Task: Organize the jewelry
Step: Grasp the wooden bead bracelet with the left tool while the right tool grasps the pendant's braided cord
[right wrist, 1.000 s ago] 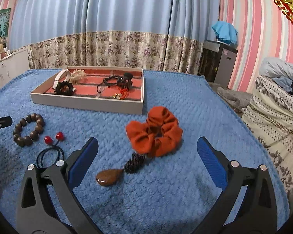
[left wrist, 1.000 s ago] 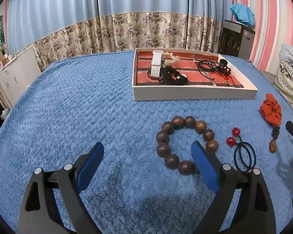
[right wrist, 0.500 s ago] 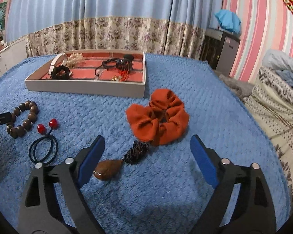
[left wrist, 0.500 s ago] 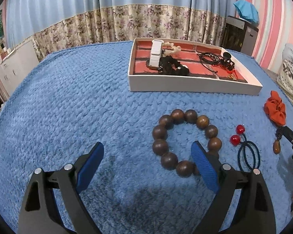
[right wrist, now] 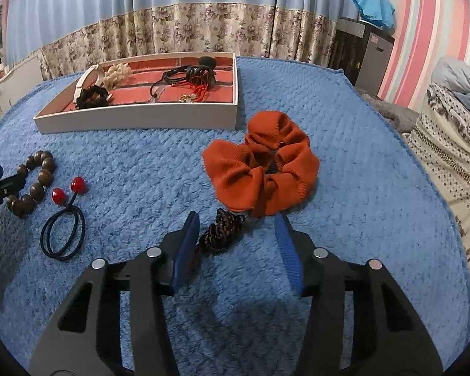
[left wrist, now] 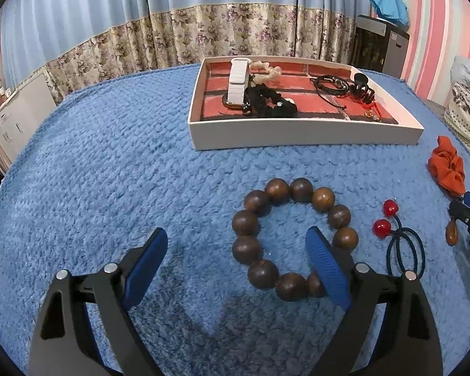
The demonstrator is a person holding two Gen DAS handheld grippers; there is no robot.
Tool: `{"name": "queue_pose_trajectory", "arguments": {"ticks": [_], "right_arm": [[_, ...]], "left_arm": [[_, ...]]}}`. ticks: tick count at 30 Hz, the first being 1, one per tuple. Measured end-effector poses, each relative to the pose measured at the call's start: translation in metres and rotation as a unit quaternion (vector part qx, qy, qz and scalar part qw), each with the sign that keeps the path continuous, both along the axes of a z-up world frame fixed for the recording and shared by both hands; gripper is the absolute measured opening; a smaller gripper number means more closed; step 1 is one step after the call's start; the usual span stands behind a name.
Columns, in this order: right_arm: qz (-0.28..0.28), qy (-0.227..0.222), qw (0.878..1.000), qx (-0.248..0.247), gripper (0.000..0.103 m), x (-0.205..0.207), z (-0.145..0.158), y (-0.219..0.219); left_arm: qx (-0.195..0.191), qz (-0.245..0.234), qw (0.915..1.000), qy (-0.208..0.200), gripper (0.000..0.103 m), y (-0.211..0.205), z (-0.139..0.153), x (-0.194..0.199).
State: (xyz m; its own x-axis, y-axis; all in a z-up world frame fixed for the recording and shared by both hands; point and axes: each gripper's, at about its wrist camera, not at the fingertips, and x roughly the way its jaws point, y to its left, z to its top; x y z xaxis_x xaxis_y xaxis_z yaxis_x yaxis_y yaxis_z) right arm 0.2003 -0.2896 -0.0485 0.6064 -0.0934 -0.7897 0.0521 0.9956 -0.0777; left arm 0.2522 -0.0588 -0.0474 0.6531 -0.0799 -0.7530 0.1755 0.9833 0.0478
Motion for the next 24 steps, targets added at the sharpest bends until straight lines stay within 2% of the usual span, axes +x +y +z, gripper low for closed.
{"name": "queue_pose_trajectory", "arguments": {"ticks": [3, 7, 10, 15, 24], "right_arm": [[0.002, 0.004, 1.000, -0.001, 0.042, 0.001, -0.002, 0.002], [0.009, 0.012, 1.000, -0.007, 0.035, 0.003, -0.005, 0.005], [0.012, 0.017, 1.000, -0.002, 0.031, 0.005, -0.006, 0.004], [0.016, 0.018, 1.000, 0.004, 0.029, 0.005, -0.006, 0.004], [0.017, 0.016, 1.000, 0.011, 0.027, 0.004, -0.006, 0.003]], "left_arm": [[-0.003, -0.005, 1.0000, 0.005, 0.086, -0.001, -0.001, 0.002], [-0.007, -0.015, 0.9997, 0.018, 0.075, -0.002, -0.005, 0.004], [-0.015, -0.016, 0.9993, 0.031, 0.072, -0.001, -0.008, 0.008], [-0.017, -0.019, 0.9992, 0.032, 0.071, -0.002, -0.008, 0.010], [-0.019, -0.017, 0.9993, 0.027, 0.056, -0.001, -0.008, 0.011]]}}
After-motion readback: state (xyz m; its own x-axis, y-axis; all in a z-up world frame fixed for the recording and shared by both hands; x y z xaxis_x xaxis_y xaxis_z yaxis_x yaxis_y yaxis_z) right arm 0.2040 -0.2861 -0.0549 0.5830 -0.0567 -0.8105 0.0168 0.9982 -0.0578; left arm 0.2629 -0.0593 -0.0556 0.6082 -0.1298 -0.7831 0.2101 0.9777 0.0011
